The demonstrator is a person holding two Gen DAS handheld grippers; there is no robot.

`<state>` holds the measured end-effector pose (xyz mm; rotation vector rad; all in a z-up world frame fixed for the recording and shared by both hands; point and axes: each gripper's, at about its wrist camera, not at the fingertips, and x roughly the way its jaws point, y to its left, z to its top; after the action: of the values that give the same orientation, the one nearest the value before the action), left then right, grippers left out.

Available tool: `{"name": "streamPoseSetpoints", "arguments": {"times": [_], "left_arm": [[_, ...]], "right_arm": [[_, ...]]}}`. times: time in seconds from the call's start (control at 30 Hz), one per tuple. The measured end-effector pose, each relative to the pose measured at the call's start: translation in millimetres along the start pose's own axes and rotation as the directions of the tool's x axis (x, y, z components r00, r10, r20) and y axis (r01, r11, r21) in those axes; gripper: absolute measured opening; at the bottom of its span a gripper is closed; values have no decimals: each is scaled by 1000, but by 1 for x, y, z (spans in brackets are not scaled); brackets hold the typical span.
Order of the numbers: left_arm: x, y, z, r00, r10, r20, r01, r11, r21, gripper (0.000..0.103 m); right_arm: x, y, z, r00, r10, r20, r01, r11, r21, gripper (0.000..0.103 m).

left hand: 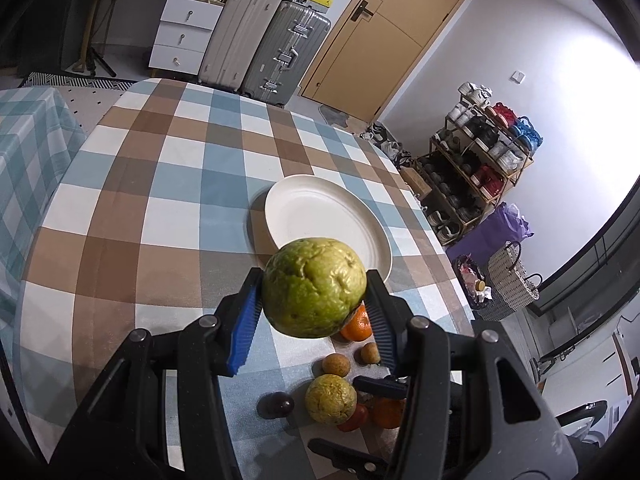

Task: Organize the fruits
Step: 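Grasp the wrinkled yellow fruit with the right tool while the left tool holds the green fruit aloft, then carry both fruits over the white plate and open both tools to release them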

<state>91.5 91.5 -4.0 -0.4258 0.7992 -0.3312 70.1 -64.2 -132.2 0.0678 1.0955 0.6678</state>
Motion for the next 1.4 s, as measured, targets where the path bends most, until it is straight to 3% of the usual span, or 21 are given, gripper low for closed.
{"name": "streamPoseSetpoints", "arguments": {"times": [0.07, 0.3, 0.53, 1.07, 1.4], "left_arm": [[0, 0, 0, 1000, -2, -1, 2, 1000, 2, 47], [4, -1, -2, 1000, 5, -9, -5, 1000, 7, 47], [5, -1, -2, 1000, 6, -10, -5, 1000, 7, 47], [11, 8, -7, 999, 24, -20, -24, 1000, 3, 47], [20, 3, -8, 998, 45, -41, -45, 999, 12, 47]], "right_arm": [[2, -1, 0, 1000, 7, -11, -7, 1000, 12, 84], [3, -8, 4, 1000, 23, -6, -22, 998, 60, 83], [5, -14, 4, 999, 40, -17, -39, 996, 83, 52], [-2, -6, 0, 997, 74, -10, -73, 996, 41, 50], [-30, -20, 4, 990, 114, 81, -119, 990, 70, 50]]}}
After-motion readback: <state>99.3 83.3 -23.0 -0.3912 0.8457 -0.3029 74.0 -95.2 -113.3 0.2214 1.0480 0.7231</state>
